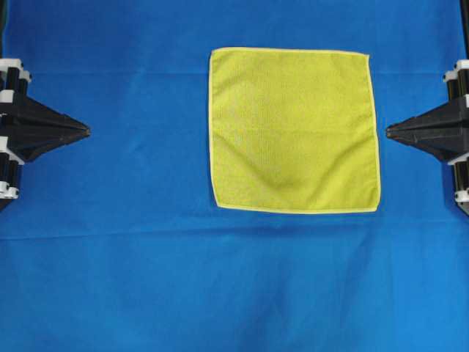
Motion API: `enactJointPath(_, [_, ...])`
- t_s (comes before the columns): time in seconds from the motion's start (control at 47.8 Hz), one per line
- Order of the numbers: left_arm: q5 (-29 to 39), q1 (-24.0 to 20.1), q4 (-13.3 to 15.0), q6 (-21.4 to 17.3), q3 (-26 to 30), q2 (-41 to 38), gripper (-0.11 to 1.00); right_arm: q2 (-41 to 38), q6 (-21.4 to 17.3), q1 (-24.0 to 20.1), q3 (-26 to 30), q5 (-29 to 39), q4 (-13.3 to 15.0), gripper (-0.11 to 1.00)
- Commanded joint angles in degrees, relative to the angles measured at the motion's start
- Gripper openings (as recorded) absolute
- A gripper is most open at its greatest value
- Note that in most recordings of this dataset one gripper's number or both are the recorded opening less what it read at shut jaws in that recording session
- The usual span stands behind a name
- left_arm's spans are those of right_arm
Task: Fold the yellow towel.
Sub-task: 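Move both grippers to the towel's top corners and grasp them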
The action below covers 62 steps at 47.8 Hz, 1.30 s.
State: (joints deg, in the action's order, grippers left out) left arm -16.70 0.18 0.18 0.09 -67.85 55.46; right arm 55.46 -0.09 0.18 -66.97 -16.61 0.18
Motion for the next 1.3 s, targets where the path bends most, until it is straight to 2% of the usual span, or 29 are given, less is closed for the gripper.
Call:
enactJointPath(0.0, [-0.26, -0.62, 1.85, 0.53, 2.2, -1.58, 0.02, -0.62, -0.18, 0.0, 1.23, -0.09, -0.35, 0.0])
enactJointPath(0.084, [-0.35, -1.58, 1.85, 0.18, 2.64, -3.08, 0.02, -0.62, -0.18, 0.97, 1.93, 1.58, -0.62, 0.0])
enactJointPath(0.146, [-0.62, -3.16, 1.85, 0.26, 3.08, -5.1, 0.02, -0.7, -0.18, 3.52, 2.72, 4.75, -0.7, 0.0])
enactJointPath(0.335, [-1.49, -9.84, 1.85, 0.09, 5.45, -14.06, 0.02, -2.81, -0.7, 15.12, 3.6, 14.5, -1.58, 0.0])
enactJointPath(0.586, [-3.87, -17.14, 1.85, -0.44, 10.28, -26.89, 0.02, -8.53, -0.62, 27.51, 3.34, 17.23, -1.23, 0.0])
enactJointPath(0.649, [-3.96, -18.81, 1.85, -0.44, 11.87, -30.41, 0.14, -10.55, -0.44, 30.32, 3.34, 17.4, -0.97, 0.01])
enactJointPath(0.711, [-4.04, -20.57, 1.85, -0.44, 13.54, -34.37, 0.32, -13.1, -0.44, 32.87, 3.6, 17.49, -0.44, 0.05])
enactJointPath(0.816, [-4.04, -22.68, 1.85, -0.53, 16.61, -41.13, 0.64, -18.19, -0.26, 36.83, 4.22, 17.58, 0.44, 0.37])
enactJointPath(0.9, [-4.04, -24.08, 1.41, -0.7, 19.78, -47.02, 0.83, -22.24, -0.09, 38.94, 5.01, 17.58, 1.32, 0.59])
enactJointPath(0.941, [-4.04, -24.61, 1.41, -0.97, 21.27, -49.31, 0.85, -24.43, -0.09, 39.99, 5.45, 17.49, 1.93, 0.64])
enactJointPath(1.067, [-4.04, -26.28, 1.41, -2.11, 24.79, -55.46, 0.83, -32.08, -0.09, 42.36, 6.77, 16.79, 3.34, 0.58])
enactJointPath(1.276, [-4.48, -28.65, 1.41, -2.99, 28.48, -63.11, 0.84, -43.77, -0.09, 43.77, 9.23, 12.57, 4.66, 0.58])
